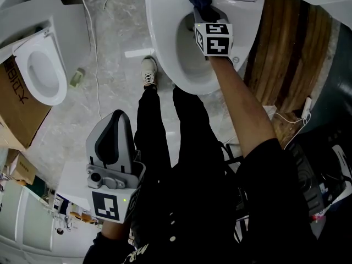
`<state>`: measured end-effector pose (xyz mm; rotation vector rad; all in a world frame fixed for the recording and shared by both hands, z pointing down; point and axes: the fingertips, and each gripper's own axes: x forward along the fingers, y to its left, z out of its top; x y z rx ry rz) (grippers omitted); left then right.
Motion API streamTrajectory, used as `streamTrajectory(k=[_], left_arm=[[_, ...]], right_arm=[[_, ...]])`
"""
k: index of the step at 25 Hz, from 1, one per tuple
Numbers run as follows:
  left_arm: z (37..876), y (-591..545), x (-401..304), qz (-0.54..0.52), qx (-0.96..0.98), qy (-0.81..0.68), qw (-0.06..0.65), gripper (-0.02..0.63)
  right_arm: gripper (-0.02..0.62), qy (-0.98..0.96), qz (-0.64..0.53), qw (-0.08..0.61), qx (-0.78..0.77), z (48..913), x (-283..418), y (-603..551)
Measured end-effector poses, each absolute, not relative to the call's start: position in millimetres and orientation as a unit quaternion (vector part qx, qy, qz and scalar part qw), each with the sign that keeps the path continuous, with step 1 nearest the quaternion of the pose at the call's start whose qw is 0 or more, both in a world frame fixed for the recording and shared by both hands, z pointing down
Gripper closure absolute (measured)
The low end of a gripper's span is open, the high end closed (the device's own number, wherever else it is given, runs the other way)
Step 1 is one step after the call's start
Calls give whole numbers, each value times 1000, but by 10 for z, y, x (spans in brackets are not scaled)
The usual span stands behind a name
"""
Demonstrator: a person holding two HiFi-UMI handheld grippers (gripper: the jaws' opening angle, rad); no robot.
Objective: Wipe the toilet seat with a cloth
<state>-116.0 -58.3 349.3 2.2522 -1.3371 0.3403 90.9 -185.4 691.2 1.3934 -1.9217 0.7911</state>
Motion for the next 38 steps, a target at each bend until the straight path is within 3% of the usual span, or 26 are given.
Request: streamTrajectory(k=[24,32,38], left_arm=[[3375,-622,-1053,125,835,-480,238,595],[3081,-710,-930,110,848,-472,215,595],[2686,-822,-877,95,859,-466,187,595]], right_arm=[[511,-717,352,291,527,6852,1192,-1727],[510,-802,298,291,429,6204,989,-1451],[511,-822,273,276,418,5435,1225,-1244]])
